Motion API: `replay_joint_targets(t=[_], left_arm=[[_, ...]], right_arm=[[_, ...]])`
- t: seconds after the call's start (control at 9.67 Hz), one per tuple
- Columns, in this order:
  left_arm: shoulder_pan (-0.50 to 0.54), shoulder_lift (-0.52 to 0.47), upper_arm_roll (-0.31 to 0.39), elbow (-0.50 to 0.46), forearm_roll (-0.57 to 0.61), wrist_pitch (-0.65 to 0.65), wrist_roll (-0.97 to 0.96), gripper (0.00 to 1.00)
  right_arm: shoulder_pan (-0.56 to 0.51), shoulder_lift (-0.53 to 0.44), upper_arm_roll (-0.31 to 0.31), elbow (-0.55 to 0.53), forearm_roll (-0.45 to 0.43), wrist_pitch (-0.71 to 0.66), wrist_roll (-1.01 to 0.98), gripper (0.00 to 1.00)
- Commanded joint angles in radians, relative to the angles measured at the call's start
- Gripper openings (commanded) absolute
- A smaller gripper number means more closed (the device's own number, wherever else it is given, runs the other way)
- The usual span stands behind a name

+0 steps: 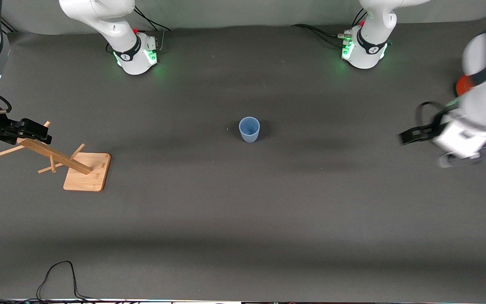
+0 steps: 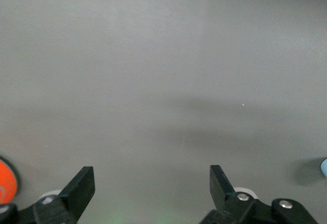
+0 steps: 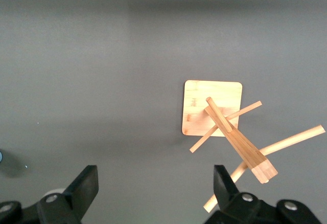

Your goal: Rotate and upright cup with both arms

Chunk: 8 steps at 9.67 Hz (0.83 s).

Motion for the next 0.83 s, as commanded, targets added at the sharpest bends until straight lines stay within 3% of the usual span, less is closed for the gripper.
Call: replay_joint_targets(t=[0.0, 0.21, 0.72], left_arm=[[0.055, -0.172, -0.013, -0.192, -0.050, 0.082, 0.120, 1.00], [0.046, -0.216, -0.008, -0.231, -0.035, 0.102, 0.145, 1.00], [0.039, -0.176, -0.013, -0.130, -0.017, 0.042, 0.150, 1.00]], right_arm=[[0.003, 0.000, -0.003, 0.007, -0.004, -0.002, -0.023, 1.00], [0.003, 0.000, -0.005, 0.007, 0.000, -0.003, -0.019, 1.00], [0.003, -0.002, -0.005, 0.007, 0.002, -0.003, -0.015, 1.00]])
